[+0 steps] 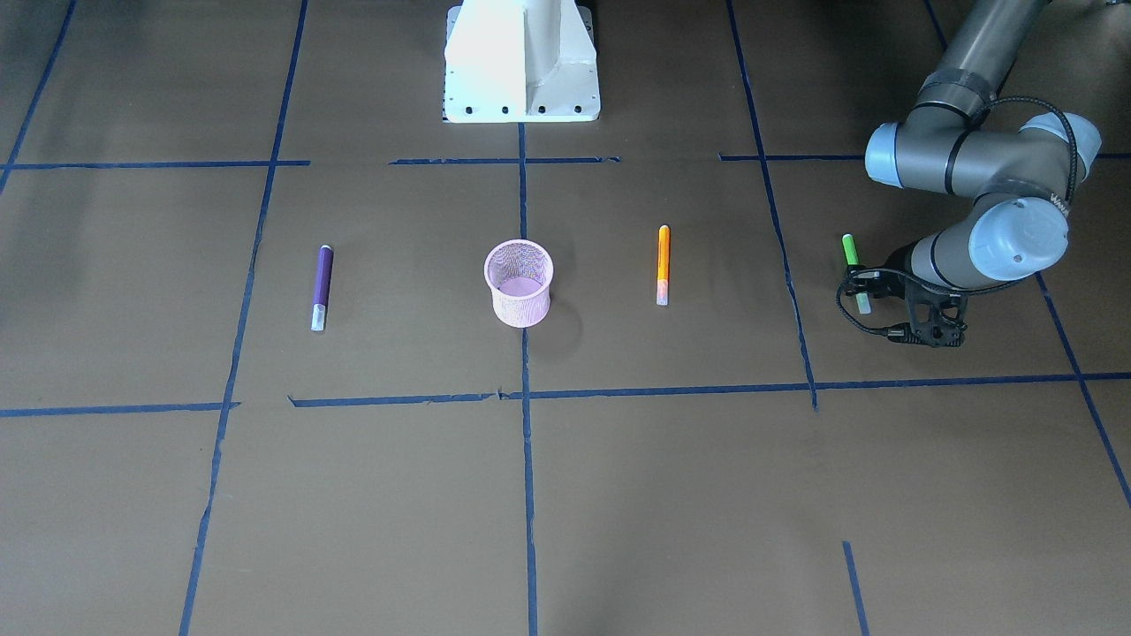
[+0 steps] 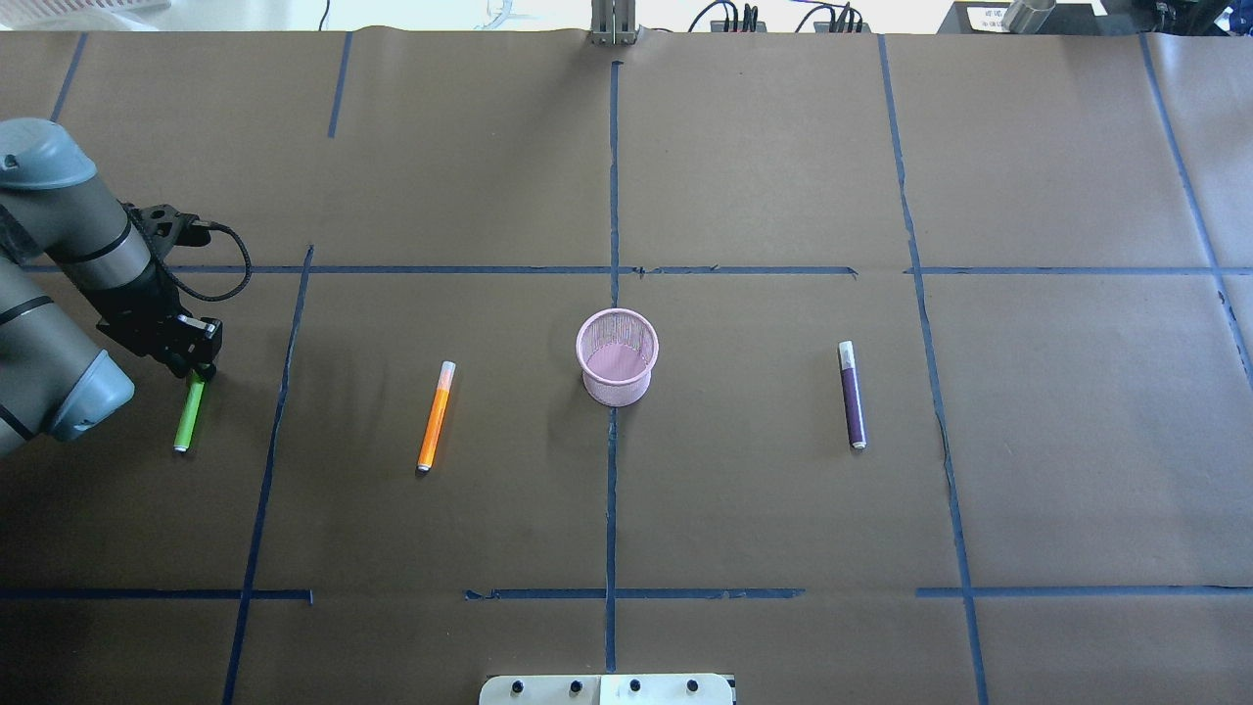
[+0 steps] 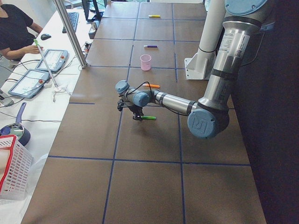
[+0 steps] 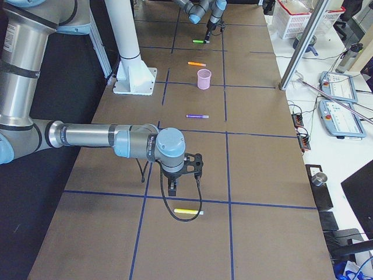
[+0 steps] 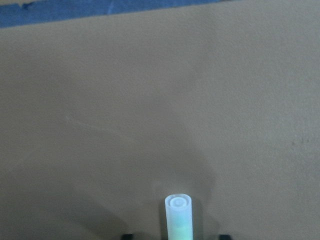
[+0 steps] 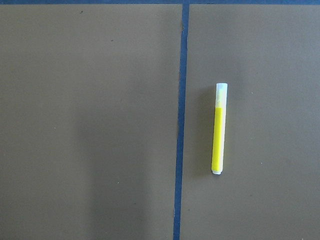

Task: Collect pens into pen holder
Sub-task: 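Lower the left gripper onto the green marker and grasp it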

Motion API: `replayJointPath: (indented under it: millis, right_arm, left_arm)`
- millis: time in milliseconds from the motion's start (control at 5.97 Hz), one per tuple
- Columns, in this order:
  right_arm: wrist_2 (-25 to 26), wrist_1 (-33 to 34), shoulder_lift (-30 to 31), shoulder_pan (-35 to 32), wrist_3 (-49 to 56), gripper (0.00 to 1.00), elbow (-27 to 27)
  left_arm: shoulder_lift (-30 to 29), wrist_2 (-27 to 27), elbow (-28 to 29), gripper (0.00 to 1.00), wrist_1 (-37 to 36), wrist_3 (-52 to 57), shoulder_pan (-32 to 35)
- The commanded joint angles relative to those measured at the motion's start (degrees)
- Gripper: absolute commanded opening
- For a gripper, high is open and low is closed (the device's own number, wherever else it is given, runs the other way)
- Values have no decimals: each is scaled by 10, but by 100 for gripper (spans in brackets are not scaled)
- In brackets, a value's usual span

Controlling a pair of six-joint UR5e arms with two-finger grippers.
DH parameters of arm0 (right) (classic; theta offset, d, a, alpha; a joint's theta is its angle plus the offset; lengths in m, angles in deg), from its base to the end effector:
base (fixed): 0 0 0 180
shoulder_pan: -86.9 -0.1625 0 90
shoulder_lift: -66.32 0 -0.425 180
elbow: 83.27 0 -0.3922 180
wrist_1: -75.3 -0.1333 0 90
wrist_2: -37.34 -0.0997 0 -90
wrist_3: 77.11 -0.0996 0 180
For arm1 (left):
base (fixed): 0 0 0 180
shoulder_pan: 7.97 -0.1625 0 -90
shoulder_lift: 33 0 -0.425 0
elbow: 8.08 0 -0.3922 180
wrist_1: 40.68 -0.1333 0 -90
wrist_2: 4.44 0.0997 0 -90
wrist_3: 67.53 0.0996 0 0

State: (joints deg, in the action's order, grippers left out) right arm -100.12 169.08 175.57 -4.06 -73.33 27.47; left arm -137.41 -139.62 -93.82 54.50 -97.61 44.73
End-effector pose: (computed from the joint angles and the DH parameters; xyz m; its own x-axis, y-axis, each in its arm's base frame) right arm 0.0658 -0.3478 0.6248 0.6752 -0.0252 0.7372 0.0278 0.9996 0.0087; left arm 0.3177 -0.5205 0.5464 0.6798 0.1142 -0.7245 -0.2816 0.9527 -0.1141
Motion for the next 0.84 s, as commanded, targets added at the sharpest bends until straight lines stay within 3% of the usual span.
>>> replayJointPath:
  millis: [0, 167, 335, 502, 670]
  right_arm:
    - [0, 0, 0, 0, 0, 100, 0]
    - [0, 0, 0, 0, 0, 100, 1]
    - [0, 0, 0, 0, 1, 100, 0]
    - [0, 0, 7, 0, 2, 100, 1]
    - [0, 0, 7, 0, 2, 100, 1]
  left_arm:
    - [0, 0, 1, 38, 0, 0, -1]
    - [0, 0, 1, 29, 0, 1, -1]
    - [0, 0, 1, 5, 0, 3, -1]
    - [0, 0, -6, 0, 1, 1, -1]
    - [-3, 1, -58, 0, 4, -2, 0]
